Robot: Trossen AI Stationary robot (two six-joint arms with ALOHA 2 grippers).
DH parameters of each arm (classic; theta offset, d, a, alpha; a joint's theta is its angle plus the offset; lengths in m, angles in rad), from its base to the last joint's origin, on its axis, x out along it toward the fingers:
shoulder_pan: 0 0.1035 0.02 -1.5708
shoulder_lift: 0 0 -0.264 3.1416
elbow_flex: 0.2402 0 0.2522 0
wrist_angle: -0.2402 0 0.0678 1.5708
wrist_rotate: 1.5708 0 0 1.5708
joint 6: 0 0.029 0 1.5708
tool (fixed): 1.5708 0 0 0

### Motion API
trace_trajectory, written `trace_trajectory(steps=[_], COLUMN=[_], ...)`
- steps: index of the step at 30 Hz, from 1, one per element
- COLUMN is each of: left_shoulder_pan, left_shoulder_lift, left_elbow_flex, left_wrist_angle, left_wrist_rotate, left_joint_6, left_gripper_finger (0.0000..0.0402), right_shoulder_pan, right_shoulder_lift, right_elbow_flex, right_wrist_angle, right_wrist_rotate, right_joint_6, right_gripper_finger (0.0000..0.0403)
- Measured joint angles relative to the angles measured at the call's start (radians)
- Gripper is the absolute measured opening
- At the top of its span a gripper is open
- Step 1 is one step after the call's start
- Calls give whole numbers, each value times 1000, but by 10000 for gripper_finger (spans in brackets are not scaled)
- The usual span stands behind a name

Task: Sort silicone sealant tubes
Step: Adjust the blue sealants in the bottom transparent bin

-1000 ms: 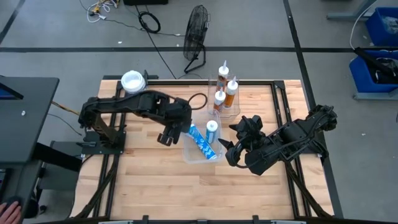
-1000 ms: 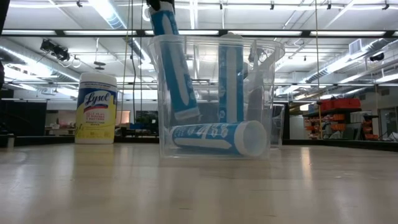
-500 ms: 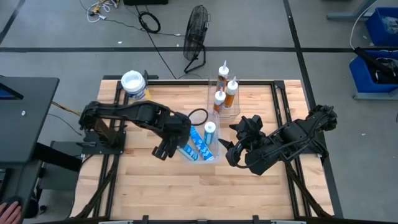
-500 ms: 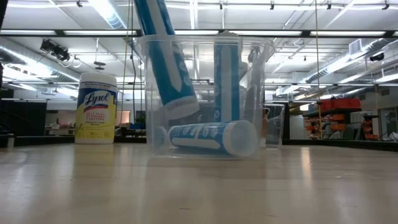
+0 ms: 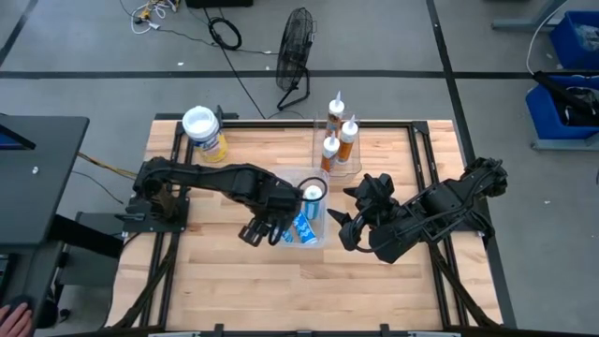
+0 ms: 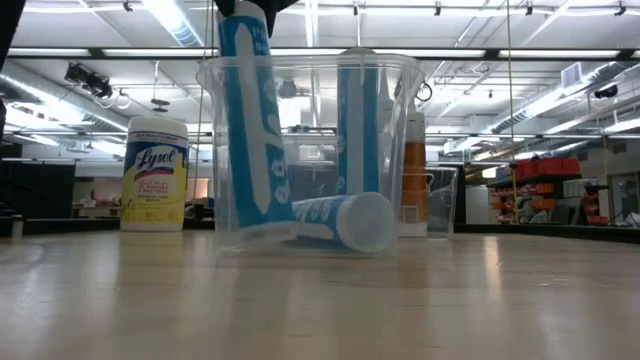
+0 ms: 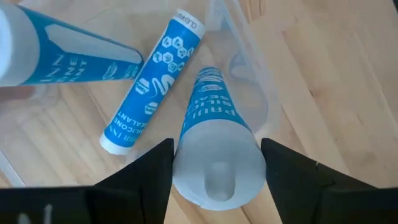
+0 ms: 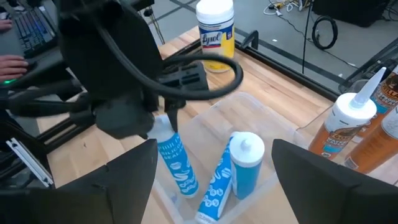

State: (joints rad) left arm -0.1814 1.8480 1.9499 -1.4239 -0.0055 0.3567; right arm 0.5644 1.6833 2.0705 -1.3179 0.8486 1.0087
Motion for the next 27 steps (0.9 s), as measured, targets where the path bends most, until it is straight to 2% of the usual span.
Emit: trace_trajectory(steps=[8, 12, 18, 27], left_shoulder_pan=[-3, -5, -9, -36], left_shoulder_lift=[15, 15, 16, 18], left_elbow_flex=[3, 2, 0, 71], left_wrist_angle=[7, 9, 11, -10], left_wrist_rotate=[7, 4, -68, -80], left_joint_6=[-7, -12, -39, -93], left_gripper_finger=[228, 242, 251, 253], right_shoulder_pan=[0, 0, 0, 0], right_shoulder_lift=[0, 0, 0, 0], right_elbow_flex=[0, 0, 0, -47], right_wrist_angle=[-4, -4, -7, 8], right_wrist_rotate=[0, -1, -3, -19], right_joint_6=[-20, -22, -32, -22], right_gripper_finger=[317, 317, 317, 317])
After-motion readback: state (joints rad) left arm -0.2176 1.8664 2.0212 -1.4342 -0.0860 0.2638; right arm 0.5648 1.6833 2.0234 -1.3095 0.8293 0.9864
